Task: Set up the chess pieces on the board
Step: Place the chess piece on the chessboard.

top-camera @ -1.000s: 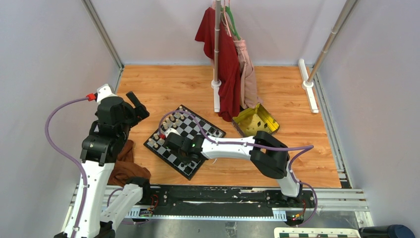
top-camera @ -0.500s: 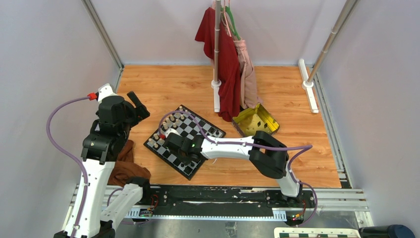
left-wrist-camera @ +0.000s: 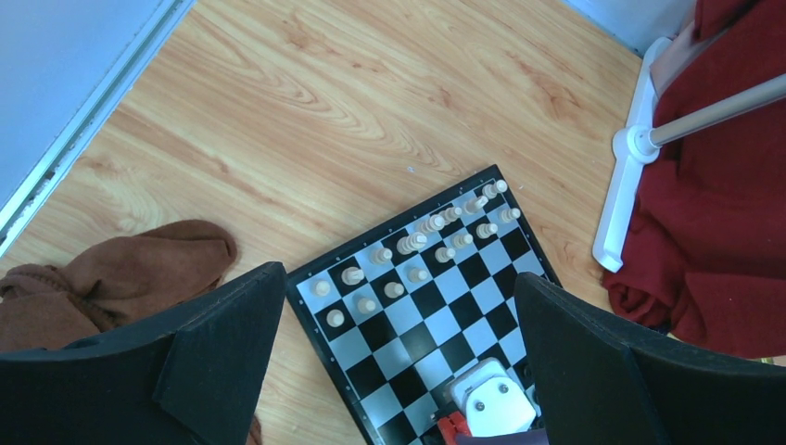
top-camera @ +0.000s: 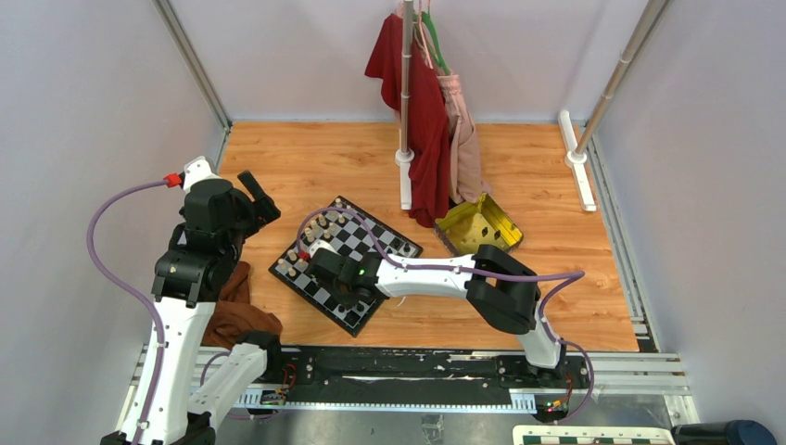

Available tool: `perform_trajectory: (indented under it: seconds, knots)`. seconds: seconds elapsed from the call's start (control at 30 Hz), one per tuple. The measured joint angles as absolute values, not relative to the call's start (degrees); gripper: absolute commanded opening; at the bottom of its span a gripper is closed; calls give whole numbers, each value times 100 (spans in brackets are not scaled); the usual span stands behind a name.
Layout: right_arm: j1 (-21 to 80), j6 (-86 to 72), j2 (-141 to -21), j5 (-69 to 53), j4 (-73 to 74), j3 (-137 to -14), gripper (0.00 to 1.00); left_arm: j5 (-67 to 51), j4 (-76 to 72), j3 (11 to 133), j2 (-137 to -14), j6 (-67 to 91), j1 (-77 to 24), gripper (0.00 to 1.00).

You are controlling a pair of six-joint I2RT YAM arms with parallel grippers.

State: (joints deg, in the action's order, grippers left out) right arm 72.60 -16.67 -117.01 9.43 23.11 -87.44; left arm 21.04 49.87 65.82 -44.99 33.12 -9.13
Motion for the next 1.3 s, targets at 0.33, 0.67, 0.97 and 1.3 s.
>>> perform_trajectory:
  seconds: [0.33,0.67,0.97,1.3]
  knots:
    - [7260,-1621,-11701,945,2318,-8746,33,2104,4984,6582,-4501,3293,-913,100]
    - [7260,-1531,-11701,954,2401,-8792,37,2102,4987,6582,-4501,3291,-913,100]
    - [7260,-1468,-11695,1011,2480,-9017,43,2102,4984,6582,-4499,3293,-913,100]
    - [7199,-1299,-11190,1385,2679,-9118,54,2102,4936,6582,-4499,3297,-913,100]
